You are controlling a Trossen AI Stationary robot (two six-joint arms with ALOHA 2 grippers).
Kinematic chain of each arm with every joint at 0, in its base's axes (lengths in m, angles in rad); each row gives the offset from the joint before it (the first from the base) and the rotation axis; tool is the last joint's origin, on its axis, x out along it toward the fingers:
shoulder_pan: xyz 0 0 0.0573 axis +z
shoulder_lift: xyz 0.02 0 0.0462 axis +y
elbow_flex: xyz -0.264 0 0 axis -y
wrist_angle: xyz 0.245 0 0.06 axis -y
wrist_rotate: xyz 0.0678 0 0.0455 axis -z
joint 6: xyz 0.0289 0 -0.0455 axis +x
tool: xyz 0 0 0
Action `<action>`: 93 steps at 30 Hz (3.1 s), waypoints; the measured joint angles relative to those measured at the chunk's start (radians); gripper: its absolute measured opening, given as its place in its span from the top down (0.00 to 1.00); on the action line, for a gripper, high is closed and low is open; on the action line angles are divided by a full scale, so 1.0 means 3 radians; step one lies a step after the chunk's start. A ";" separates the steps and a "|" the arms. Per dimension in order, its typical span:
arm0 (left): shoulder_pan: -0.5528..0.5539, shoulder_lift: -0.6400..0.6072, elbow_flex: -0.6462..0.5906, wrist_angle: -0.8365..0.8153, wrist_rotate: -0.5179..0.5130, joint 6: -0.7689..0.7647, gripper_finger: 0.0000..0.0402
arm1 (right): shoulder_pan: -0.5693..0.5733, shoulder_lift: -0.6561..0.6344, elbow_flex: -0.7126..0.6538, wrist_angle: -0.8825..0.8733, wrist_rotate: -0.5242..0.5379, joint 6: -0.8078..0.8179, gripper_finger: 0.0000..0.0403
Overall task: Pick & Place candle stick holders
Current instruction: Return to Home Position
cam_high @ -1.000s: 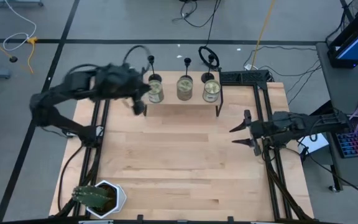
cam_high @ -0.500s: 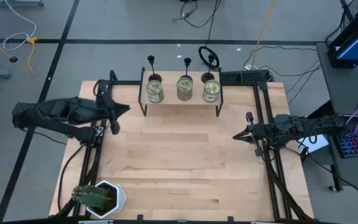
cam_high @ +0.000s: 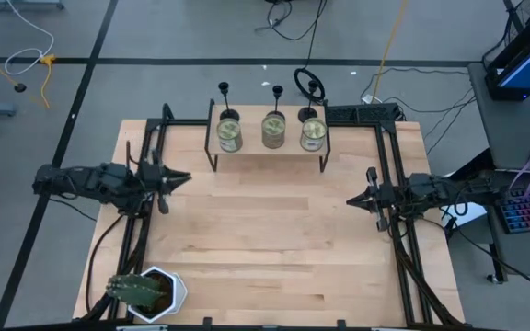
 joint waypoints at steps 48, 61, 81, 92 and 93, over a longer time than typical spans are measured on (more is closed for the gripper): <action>-0.0038 -0.0424 -0.1324 0.1298 0.0690 0.0251 0.88 | 0.0000 -0.0243 -0.0772 0.0944 -0.0018 0.0194 0.99; -0.0038 -0.0424 -0.1323 0.1297 0.0689 0.0239 0.88 | 0.0000 -0.0243 -0.0777 0.0945 -0.0017 0.0197 0.99; -0.0038 -0.0424 -0.1322 0.1297 0.0686 0.0235 0.88 | 0.0000 -0.0242 -0.0779 0.0945 -0.0016 0.0197 0.99; -0.0038 -0.0424 -0.1322 0.1293 0.0686 0.0235 0.88 | 0.0000 -0.0242 -0.0779 0.0945 -0.0016 0.0199 0.99; -0.0038 -0.0424 -0.1322 0.1293 0.0686 0.0235 0.88 | 0.0001 -0.0242 -0.0779 0.0945 -0.0016 0.0198 0.99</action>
